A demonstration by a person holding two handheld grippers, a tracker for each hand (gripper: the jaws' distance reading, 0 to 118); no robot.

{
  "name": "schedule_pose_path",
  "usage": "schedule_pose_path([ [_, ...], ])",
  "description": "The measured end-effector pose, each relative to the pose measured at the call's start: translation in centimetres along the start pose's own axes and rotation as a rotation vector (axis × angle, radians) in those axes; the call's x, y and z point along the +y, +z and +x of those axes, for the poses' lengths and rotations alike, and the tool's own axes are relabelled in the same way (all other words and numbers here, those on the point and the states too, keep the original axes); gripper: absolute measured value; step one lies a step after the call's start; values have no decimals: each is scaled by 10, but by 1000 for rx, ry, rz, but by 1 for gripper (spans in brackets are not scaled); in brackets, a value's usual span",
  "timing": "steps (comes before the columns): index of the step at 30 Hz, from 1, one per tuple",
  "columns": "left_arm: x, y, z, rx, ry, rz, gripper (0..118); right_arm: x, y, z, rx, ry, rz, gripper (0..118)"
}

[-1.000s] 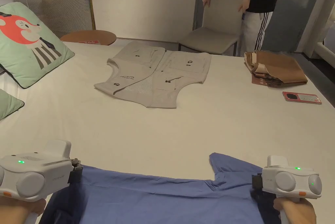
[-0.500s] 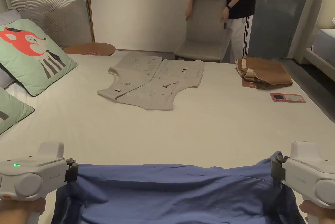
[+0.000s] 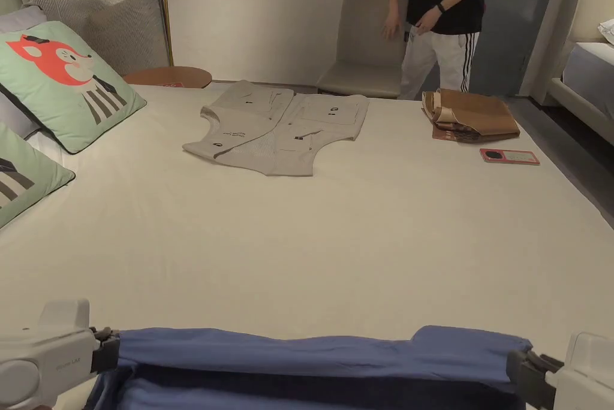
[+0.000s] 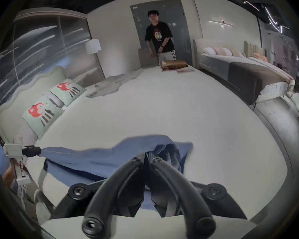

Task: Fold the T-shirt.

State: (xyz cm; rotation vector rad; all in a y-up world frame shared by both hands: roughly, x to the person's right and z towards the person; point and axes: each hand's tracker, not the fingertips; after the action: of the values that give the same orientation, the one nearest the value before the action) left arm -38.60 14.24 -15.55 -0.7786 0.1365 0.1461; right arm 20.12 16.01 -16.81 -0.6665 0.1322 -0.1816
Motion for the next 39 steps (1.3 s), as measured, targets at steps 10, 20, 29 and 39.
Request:
schedule_pose_path([
  [10, -49, -17, 0, 45, 0, -105, 2, -64, -38, 5, -140, 28, -125, 4],
  [20, -1, 21, 20, -33, 97, 44, 108, -7, 3, -42, -136, 64, 49, 105],
  [29, 65, 109, 88, -76, 32, 603, 108, 67, 65, -119, -64, 153, 477, 105],
  [39, 64, 126, 128, 33, -114, 805, 66, 73, 77, -163, -154, 270, 662, 52],
])
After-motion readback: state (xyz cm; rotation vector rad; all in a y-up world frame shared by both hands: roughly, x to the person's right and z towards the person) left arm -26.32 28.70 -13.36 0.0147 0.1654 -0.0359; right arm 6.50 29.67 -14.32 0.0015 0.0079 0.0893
